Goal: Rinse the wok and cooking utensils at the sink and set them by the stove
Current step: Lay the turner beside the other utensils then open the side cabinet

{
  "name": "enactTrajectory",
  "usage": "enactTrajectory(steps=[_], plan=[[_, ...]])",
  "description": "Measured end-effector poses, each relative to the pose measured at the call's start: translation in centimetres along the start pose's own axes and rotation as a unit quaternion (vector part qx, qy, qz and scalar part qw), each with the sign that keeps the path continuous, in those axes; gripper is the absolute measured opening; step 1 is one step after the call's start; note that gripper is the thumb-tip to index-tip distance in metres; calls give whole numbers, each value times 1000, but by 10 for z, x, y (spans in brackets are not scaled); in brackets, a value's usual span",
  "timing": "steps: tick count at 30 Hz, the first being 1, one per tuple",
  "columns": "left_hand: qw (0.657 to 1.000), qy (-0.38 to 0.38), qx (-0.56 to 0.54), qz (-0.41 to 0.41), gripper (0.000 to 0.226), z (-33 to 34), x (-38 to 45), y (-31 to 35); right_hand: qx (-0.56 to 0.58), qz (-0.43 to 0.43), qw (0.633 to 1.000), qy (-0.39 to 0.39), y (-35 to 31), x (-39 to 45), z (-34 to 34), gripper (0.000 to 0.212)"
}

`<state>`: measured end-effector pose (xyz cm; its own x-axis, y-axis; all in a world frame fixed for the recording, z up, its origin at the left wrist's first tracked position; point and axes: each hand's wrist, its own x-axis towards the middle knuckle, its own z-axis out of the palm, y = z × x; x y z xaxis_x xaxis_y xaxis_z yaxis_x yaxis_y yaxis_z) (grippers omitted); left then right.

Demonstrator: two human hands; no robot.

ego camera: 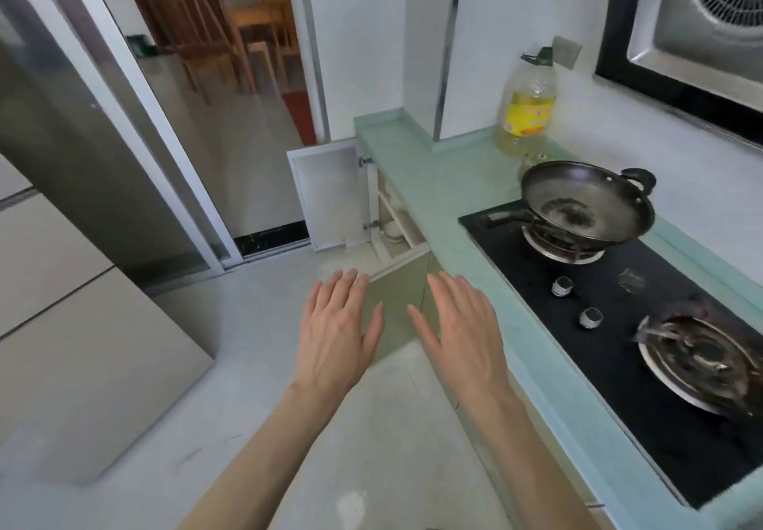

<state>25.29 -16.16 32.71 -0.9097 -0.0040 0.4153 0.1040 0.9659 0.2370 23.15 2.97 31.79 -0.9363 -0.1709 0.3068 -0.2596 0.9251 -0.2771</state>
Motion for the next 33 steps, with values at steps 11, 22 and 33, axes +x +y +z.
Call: enactTrajectory(steps=[11, 22, 33], plan=[[999, 19, 19, -24, 47, 15, 76, -115, -18, -40, 999, -23, -78, 100, 72, 63], [998, -15, 58, -14, 44, 55, 200, -221, -37, -18, 998, -52, -105, 246, 149, 62], [999, -3, 39, -23, 47, 102, 307, -284, -45, -12, 998, -49, -125, 376, 196, 67]])
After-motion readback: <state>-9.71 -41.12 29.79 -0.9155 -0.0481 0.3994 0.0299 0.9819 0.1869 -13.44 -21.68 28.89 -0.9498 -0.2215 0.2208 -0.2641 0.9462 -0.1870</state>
